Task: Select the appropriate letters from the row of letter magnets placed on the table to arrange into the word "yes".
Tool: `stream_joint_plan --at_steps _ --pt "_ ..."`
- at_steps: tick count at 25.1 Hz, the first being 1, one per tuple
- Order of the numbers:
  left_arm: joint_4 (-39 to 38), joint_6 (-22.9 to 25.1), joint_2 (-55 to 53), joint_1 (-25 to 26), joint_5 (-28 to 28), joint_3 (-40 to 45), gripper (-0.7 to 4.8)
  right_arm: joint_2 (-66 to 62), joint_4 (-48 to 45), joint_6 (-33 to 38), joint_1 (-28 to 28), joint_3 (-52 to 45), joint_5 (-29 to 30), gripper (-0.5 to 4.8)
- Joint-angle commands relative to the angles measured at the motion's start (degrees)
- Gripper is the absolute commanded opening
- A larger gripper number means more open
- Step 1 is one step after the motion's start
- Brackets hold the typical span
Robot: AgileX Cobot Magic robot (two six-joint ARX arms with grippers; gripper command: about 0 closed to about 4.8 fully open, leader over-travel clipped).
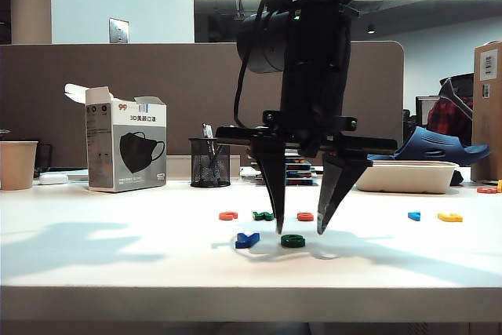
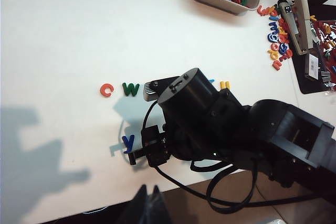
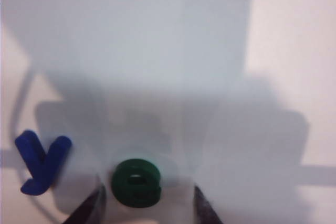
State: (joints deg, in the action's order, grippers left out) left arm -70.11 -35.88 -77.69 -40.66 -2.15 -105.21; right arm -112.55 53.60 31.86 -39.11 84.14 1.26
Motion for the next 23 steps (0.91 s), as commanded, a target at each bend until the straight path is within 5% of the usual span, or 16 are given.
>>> stream_joint_plan --at_steps 1,23 --pt "0.39 -0.13 0.22 -0.02 -0.24 -0.2 -0.05 0.61 -0.13 -0.2 -0.02 0.09 -0.04 2.12" --pt "0.42 -0.13 0.22 -0.02 -0.24 -0.2 -0.05 0.79 5.07 -5.09 4.17 15.37 -2.82 2.12"
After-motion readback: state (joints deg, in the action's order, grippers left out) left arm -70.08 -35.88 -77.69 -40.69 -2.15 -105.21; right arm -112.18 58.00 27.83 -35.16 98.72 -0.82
